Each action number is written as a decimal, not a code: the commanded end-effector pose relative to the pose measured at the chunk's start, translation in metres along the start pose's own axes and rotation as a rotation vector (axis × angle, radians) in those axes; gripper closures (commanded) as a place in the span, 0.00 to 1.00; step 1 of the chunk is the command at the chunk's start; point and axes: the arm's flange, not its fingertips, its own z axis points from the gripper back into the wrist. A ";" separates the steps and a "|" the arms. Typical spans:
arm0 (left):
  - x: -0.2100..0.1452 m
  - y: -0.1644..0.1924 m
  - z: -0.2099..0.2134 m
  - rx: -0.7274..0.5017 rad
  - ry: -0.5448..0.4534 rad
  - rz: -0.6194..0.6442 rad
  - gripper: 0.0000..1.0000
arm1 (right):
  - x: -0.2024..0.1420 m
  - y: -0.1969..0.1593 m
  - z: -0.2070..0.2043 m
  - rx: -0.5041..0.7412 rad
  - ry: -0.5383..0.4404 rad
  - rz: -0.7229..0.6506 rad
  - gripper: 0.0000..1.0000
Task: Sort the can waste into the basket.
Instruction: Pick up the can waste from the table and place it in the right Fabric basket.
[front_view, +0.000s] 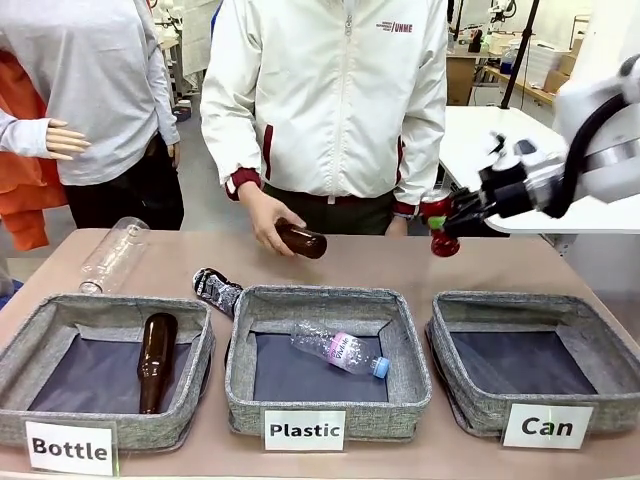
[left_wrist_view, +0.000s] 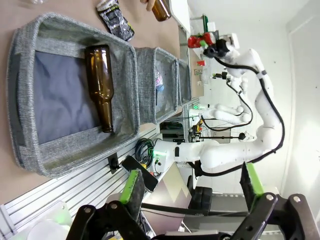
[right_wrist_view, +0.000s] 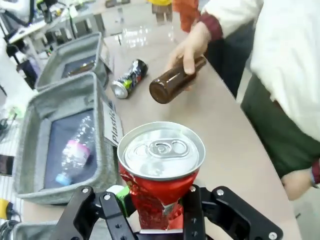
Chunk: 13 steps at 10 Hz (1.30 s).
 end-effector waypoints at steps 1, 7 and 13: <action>-0.004 0.000 0.001 -0.002 0.008 -0.005 0.00 | 0.015 0.055 0.037 0.029 0.073 -0.057 1.00; -0.004 0.000 0.001 -0.002 0.008 -0.005 0.00 | -0.017 0.170 0.080 -0.247 0.615 -0.003 1.00; -0.004 0.000 0.001 -0.002 0.008 -0.005 0.00 | -0.028 0.152 0.064 -0.330 0.828 -0.085 1.00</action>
